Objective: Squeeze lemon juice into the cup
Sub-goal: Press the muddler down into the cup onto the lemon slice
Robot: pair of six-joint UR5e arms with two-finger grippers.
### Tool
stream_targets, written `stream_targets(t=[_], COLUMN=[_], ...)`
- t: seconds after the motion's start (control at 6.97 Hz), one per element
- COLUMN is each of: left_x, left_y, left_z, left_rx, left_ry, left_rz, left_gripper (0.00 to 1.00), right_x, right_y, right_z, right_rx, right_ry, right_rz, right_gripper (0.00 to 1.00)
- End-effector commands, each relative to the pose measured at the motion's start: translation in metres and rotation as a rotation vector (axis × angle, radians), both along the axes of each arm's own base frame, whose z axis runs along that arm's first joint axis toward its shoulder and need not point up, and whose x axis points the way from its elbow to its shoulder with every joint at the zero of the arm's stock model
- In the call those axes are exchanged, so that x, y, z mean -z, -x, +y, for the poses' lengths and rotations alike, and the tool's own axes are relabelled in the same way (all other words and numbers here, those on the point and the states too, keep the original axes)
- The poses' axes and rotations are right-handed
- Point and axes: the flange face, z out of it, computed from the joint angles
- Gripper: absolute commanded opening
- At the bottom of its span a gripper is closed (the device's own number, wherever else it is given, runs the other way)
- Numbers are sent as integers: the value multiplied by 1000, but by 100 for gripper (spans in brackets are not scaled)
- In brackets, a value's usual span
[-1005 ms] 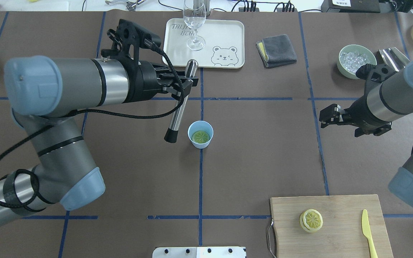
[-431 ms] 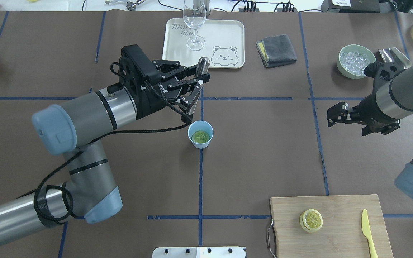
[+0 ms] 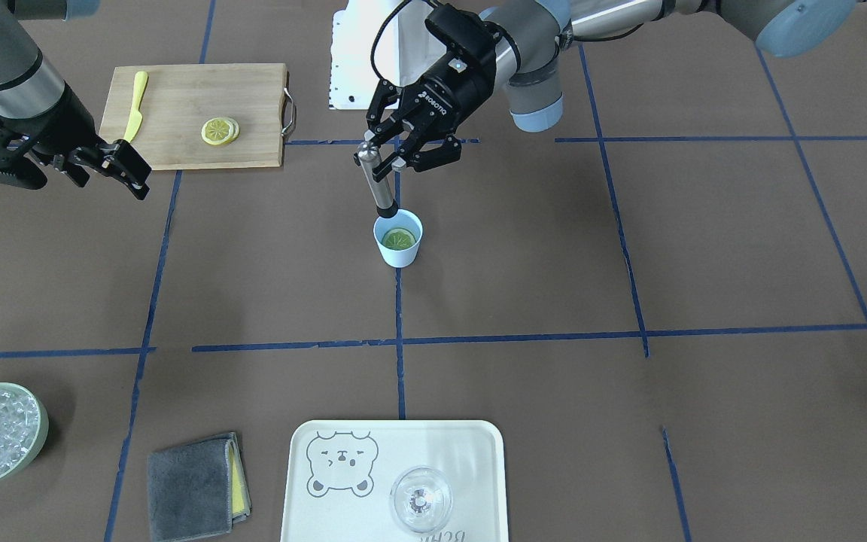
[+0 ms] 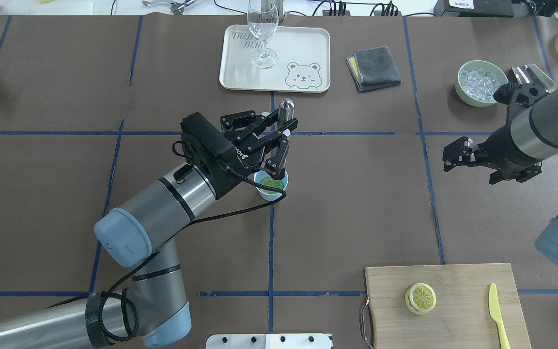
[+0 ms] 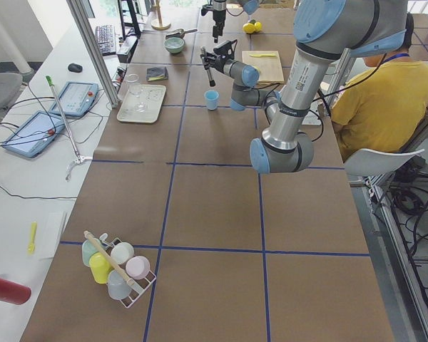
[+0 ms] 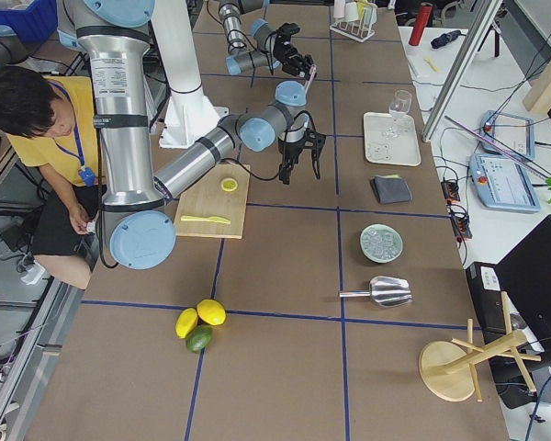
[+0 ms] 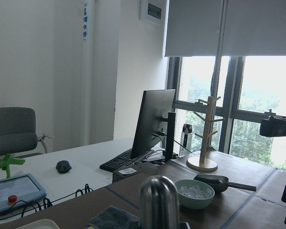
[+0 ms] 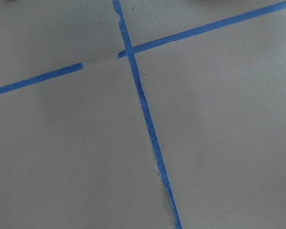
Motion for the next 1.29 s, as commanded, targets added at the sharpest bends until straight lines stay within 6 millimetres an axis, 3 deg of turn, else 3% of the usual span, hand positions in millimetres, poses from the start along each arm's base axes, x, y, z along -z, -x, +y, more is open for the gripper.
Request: stream_targets(t=[0.0, 0.43, 1.15], left_x=[-9, -18, -43], left_y=[-9, -14, -44], left_z=[0, -5, -11], left_rx=[9, 14, 7], left_ry=[9, 10, 35], left_rz=[-18, -25, -95], left_gripper=[0, 0, 0], right_x=[0, 1, 0], right_y=[0, 0, 0], right_z=[0, 0, 0], right_rx=[0, 0, -2], right_ry=[1, 0, 1], right_rz=[0, -1, 0], right_gripper=[100, 100, 100])
